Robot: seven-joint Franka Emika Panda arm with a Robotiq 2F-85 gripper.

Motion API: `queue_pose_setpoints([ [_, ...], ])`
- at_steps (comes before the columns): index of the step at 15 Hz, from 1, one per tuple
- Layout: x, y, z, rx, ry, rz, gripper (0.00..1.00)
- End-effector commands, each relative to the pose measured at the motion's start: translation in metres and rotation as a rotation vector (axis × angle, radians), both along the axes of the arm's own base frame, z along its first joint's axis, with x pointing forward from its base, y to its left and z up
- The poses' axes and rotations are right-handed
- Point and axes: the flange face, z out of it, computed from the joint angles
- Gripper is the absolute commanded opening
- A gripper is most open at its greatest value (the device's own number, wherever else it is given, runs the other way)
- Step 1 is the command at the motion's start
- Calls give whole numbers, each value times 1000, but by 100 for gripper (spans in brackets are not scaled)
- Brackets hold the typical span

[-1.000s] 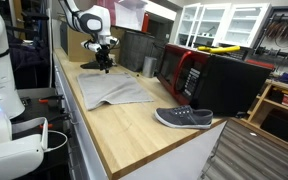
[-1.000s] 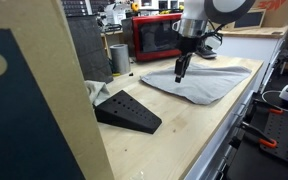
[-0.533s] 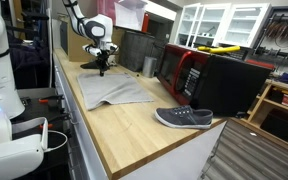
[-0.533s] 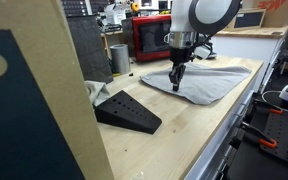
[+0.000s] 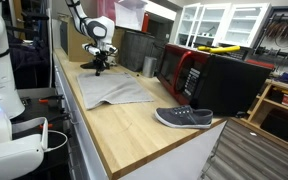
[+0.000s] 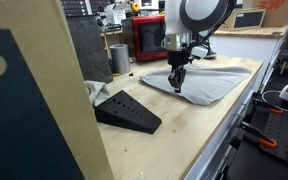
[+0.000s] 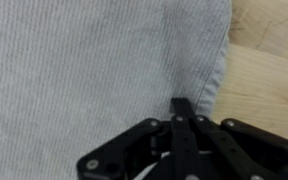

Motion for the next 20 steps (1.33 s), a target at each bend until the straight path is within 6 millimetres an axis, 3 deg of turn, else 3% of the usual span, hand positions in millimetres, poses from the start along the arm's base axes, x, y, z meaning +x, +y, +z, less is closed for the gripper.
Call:
queue_pose_setpoints([
  [1, 9, 16, -15, 29, 49, -6, 0],
  [9, 13, 53, -9, 75, 31, 64, 0],
  [10, 10, 55, -2, 57, 11, 87, 26],
  [12, 5, 53, 10, 7, -20, 121, 32],
  [15, 5, 43, 26, -65, -69, 148, 54],
  [20, 12, 7, 58, -126, -157, 98, 92],
])
